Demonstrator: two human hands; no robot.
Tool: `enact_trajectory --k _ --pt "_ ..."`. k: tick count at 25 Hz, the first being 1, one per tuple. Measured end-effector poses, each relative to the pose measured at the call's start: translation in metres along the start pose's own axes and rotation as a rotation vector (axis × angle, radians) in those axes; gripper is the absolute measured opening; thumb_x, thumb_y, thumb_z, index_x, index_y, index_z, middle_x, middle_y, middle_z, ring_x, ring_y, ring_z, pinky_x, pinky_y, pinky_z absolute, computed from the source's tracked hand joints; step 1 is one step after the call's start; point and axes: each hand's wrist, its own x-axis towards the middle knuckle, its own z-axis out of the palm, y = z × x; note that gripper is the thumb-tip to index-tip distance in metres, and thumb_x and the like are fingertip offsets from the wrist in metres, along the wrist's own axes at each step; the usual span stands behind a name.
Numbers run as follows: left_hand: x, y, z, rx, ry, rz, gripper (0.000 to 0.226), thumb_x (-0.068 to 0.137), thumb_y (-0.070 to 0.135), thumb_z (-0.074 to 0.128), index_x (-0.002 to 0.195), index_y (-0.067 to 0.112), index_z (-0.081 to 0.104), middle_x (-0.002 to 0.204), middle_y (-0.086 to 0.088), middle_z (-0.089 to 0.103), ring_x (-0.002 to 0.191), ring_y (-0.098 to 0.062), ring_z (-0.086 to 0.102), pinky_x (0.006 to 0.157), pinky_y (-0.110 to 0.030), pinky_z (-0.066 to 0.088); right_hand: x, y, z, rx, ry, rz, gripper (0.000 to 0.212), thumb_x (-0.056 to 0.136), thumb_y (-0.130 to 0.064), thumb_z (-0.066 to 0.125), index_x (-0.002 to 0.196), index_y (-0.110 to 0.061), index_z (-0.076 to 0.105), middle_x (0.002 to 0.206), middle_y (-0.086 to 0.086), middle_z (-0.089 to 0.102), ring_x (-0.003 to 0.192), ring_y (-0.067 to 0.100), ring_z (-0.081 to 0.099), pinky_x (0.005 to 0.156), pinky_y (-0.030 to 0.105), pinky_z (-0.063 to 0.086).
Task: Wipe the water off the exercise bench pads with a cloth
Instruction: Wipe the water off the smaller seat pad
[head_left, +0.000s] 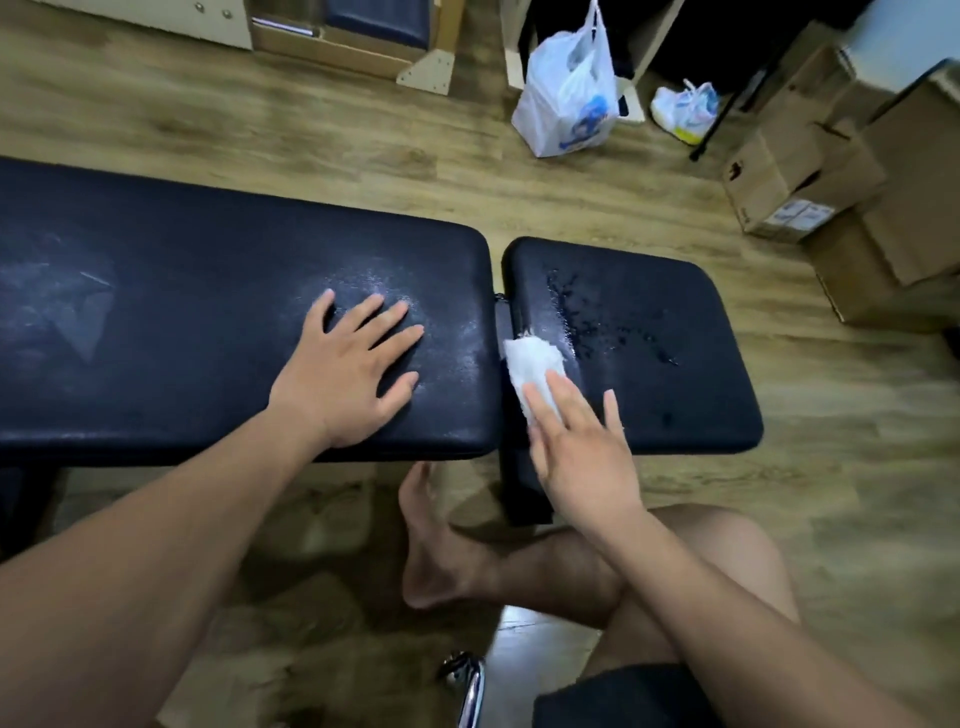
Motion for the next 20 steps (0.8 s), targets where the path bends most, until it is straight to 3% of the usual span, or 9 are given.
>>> enact_trajectory --k 2,4,6,8,10,12,14,17,20 --pt "0.006 0.019 -0.018 0.001 -0.064 -0.052 0.079 0.082 0.065 0.012 0.147 0.030 0.040 0.159 0.000 0.034 0.145 -0.025 0.029 0.113 -0.056 0.022 -0.014 0.045 -0.002 0.033 0.010 0.144 0.049 0.095 -0.030 0.036 0.143 -0.023 0.043 0.152 0.005 0.039 0.136 0.018 0.042 0.114 0.056 0.019" --pt "0.016 0.053 -0.033 -0.029 -0.224 -0.053 0.083 0.080 0.074 0.028 0.151 0.033 0.026 0.163 -0.002 0.021 0.145 -0.033 0.025 0.107 -0.057 0.031 -0.019 0.108 0.002 0.066 -0.062 0.402 0.049 0.098 -0.027 0.037 0.146 -0.023 0.036 0.157 0.006 0.029 0.139 0.022 0.038 0.115 0.055 0.012" --pt "0.023 0.087 -0.041 -0.006 -0.440 -0.034 0.099 0.078 0.078 0.049 0.156 0.034 0.007 0.166 -0.001 -0.001 0.148 -0.045 0.007 0.107 -0.068 0.028 -0.017 0.152 -0.001 0.181 -0.109 0.589 0.048 0.094 -0.028 0.030 0.141 -0.018 0.038 0.153 0.012 0.032 0.132 0.035 0.043 0.113 0.059 0.021" --pt "0.026 0.101 -0.040 -0.001 -0.520 -0.073 0.107 0.078 0.070 0.062 0.157 0.031 0.000 0.166 -0.002 -0.010 0.147 -0.052 -0.005 0.108 -0.075 0.021 -0.011 0.141 -0.001 0.281 0.000 0.671 0.051 0.088 -0.024 0.030 0.136 -0.012 0.044 0.147 0.019 0.039 0.129 0.040 0.044 0.108 0.057 0.031" --pt "0.028 0.107 -0.040 0.016 -0.532 -0.114 0.108 0.079 0.064 0.067 0.157 0.029 0.000 0.166 -0.004 -0.010 0.146 -0.054 -0.005 0.109 -0.074 0.021 -0.019 0.082 0.005 0.316 0.084 0.620 0.055 0.086 -0.017 0.036 0.140 -0.012 0.045 0.149 0.018 0.039 0.136 0.035 0.038 0.113 0.054 0.026" --pt "0.033 0.115 -0.043 0.091 -0.531 -0.134 0.107 0.076 0.059 0.072 0.156 0.023 0.010 0.164 -0.011 0.003 0.143 -0.057 0.008 0.105 -0.070 0.031 -0.028 0.012 0.005 0.326 0.131 0.406 0.060 0.080 -0.021 0.036 0.137 -0.015 0.050 0.148 0.014 0.043 0.137 0.030 0.039 0.114 0.052 0.021" --pt "0.038 0.125 -0.045 0.165 -0.514 -0.127 0.102 0.071 0.055 0.078 0.149 0.015 0.026 0.153 -0.016 0.021 0.135 -0.056 0.026 0.097 -0.061 0.045 -0.029 -0.014 0.005 0.291 0.150 0.167 0.060 0.077 -0.026 0.036 0.133 -0.018 0.055 0.143 0.009 0.050 0.133 0.025 0.046 0.111 0.054 0.023" --pt "0.043 0.126 -0.046 0.185 -0.544 -0.094 0.102 0.070 0.054 0.080 0.146 0.010 0.029 0.151 -0.020 0.025 0.133 -0.056 0.030 0.093 -0.055 0.051 -0.028 0.049 0.009 0.162 0.153 -0.027 0.048 0.081 -0.029 0.052 0.129 -0.024 0.058 0.137 0.002 0.057 0.126 0.015 0.054 0.109 0.061 0.024" --pt "0.045 0.122 -0.044 0.200 -0.556 -0.086 0.105 0.069 0.057 0.079 0.148 0.012 0.026 0.155 -0.020 0.020 0.132 -0.053 0.032 0.093 -0.052 0.049 -0.039 0.148 0.015 0.068 0.196 0.017 0.051 0.076 -0.028 0.076 0.124 -0.022 0.063 0.131 0.004 0.061 0.118 0.017 0.061 0.107 0.061 0.030"
